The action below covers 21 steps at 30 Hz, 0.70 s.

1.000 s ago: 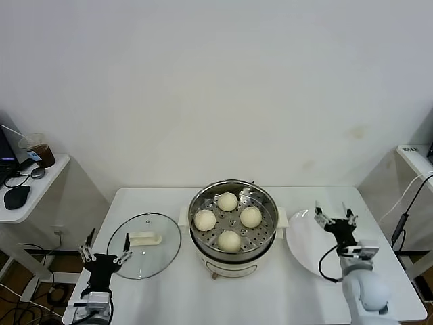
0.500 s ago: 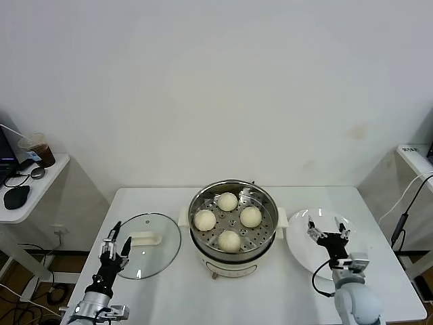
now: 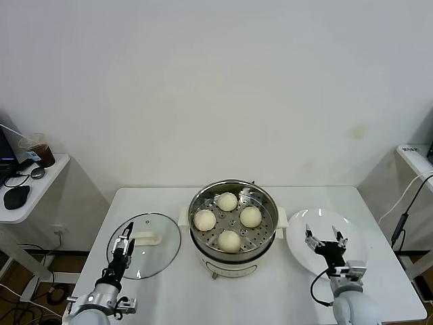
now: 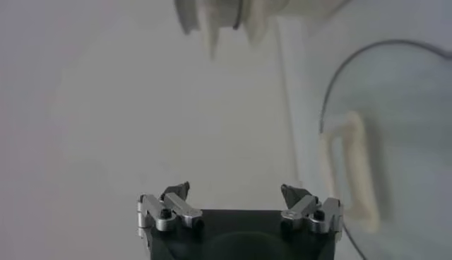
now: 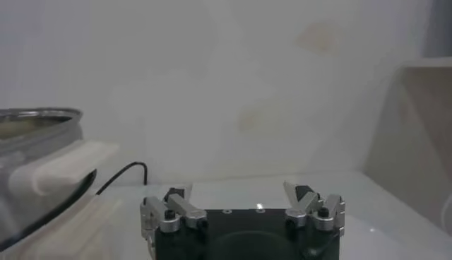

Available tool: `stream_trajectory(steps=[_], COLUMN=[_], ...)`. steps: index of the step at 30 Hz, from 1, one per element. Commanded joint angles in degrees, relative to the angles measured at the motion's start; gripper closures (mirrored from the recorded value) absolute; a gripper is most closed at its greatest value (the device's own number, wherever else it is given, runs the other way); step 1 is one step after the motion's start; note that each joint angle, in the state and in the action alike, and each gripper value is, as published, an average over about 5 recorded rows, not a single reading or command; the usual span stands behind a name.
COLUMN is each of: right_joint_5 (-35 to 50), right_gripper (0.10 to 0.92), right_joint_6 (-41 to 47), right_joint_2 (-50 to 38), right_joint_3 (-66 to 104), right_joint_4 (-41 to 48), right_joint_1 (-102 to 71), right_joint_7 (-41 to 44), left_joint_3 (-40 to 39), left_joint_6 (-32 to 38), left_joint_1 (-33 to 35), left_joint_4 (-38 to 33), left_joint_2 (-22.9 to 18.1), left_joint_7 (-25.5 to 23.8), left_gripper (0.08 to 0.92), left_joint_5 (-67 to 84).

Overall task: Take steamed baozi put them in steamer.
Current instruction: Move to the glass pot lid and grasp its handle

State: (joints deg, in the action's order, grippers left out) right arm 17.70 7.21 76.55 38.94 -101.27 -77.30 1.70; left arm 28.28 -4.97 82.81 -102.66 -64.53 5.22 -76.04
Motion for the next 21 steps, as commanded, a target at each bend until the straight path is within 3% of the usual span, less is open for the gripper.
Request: stream_trajectory(steps=[1,21], right_joint_5=[-0.3,-2.3], right_gripper=[0.203,0.203], right_joint_6=[0.1,-0.1], right_joint_2=[0.5,0.5], right_joint_3=[0.3,0.3], right_joint_4=[-0.6,1.4], right_joint_1=[-0.9,0.0], right_joint_7=[-0.2,-0.5], left_joint_3=[-4.0,-5.1], left_joint_6=[-8.4,-5.4], left_joint_1=[-1.9,-8.0], left_joint_4=[2.1,14.6], left_joint_2=[0.0,-3.8], left_joint_7=[-4.4,6.2], left_gripper=[0.177,0.177], left_joint_5=[-1.7,5.4])
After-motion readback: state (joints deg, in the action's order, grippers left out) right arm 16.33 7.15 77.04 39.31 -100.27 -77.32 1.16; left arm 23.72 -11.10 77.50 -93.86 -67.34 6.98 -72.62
